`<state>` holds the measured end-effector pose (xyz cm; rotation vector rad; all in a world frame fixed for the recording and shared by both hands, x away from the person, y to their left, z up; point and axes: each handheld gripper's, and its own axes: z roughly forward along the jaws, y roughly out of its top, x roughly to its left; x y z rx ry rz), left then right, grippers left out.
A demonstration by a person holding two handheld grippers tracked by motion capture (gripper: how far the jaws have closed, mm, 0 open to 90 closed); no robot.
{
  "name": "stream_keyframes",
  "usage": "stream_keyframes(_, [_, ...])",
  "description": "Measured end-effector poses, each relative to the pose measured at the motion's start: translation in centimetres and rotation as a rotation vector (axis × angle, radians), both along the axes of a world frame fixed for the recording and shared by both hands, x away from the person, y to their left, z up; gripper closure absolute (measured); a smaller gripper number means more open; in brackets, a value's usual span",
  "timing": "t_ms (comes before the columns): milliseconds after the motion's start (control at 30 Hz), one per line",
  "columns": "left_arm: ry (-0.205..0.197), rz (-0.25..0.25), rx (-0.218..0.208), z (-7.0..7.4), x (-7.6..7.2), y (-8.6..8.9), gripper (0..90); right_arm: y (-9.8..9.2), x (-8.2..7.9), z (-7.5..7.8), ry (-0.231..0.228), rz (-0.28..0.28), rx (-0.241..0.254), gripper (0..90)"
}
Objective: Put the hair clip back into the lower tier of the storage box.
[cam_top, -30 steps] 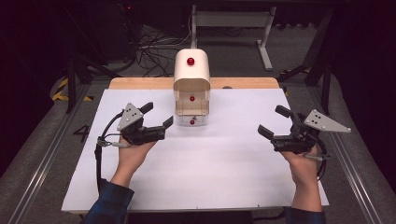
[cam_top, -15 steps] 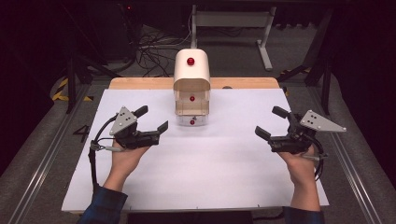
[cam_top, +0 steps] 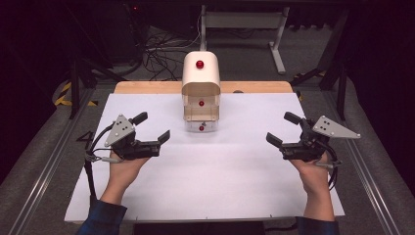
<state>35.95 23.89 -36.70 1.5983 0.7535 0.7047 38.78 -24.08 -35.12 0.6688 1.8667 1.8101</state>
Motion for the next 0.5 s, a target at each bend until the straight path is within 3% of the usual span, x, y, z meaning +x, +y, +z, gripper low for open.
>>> stream_keyframes(500, [-0.023,-0.006,0.003,0.1,-1.2,0.5,1.0,0.2,0.1,-0.3,0.010,0.000,-0.006,0.0])
